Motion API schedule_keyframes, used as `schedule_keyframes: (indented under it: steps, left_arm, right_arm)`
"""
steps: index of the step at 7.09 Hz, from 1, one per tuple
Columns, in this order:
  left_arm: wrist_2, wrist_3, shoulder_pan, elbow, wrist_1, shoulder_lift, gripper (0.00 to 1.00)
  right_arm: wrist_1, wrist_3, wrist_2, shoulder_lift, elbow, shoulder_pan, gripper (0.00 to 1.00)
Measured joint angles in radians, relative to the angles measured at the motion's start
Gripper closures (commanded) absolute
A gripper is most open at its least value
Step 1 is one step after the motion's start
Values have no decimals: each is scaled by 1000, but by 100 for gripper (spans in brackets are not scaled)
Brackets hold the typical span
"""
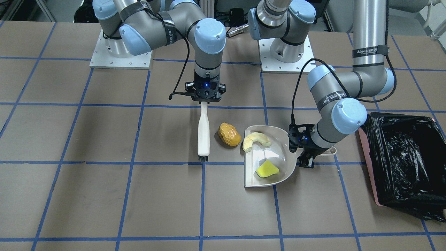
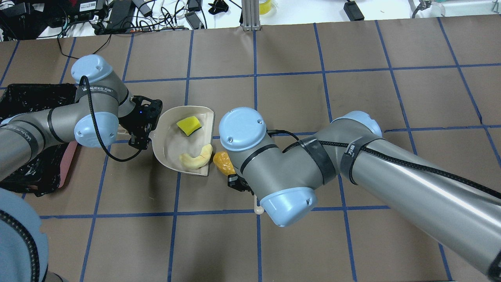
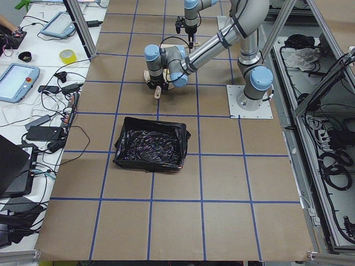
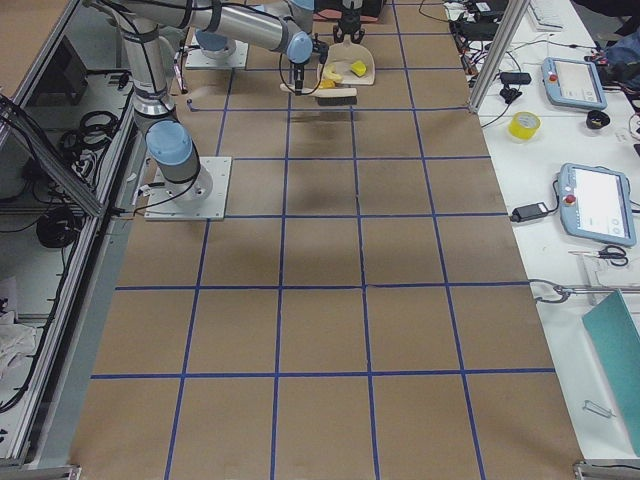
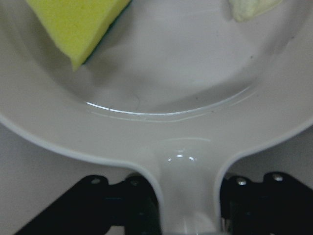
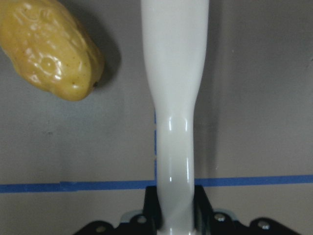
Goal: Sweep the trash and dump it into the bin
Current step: 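Sweep the yellow potato into the dustpan with the right gripper's brush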
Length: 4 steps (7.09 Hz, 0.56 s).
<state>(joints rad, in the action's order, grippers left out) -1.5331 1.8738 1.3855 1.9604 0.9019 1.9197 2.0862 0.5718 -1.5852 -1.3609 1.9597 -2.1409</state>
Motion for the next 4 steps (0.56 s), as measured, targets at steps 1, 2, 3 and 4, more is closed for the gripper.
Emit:
schedule_keyframes:
  steps: [1,2,3,4]
  left_arm:
    - [-1,2,-8,25,-10,-16,100]
    - [-1,9,-16,38,-15,-27,100]
    - [-1,19,-23,48,-16,-36,100]
    - [-1,23,-28,54,-16,-41,100]
  right_arm:
    - [19,31,17,6,12,-18,100]
    - [38,67,37,19,15,-31,100]
    - [66,109,49,40,9,-39,100]
    - [97,149,53,70,-10,-51,100]
